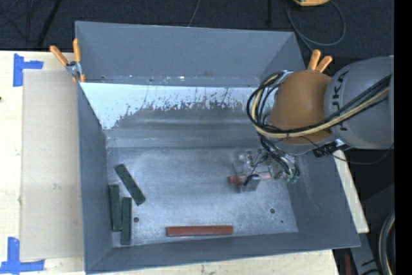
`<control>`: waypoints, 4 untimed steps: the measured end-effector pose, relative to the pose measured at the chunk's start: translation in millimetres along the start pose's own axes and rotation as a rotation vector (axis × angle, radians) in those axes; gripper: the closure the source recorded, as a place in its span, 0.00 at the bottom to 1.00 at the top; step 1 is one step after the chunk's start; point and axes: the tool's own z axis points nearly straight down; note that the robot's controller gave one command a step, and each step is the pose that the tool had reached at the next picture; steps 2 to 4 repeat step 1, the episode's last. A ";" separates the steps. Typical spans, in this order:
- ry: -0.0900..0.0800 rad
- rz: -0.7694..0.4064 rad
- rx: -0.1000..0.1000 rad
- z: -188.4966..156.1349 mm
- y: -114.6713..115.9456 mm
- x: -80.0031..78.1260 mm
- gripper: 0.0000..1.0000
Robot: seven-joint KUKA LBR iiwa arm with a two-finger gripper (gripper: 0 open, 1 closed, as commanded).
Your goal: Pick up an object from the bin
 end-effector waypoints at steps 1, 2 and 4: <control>-0.010 -0.019 0.003 -140.5 -18.8 -8.2 1.00; -0.010 -0.019 0.003 -140.5 -18.8 -8.2 1.00; -0.010 -0.019 0.003 -140.5 -18.8 -8.2 1.00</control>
Offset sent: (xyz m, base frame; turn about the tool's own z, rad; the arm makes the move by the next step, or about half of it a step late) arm 0.0074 -0.0182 0.1359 -0.0206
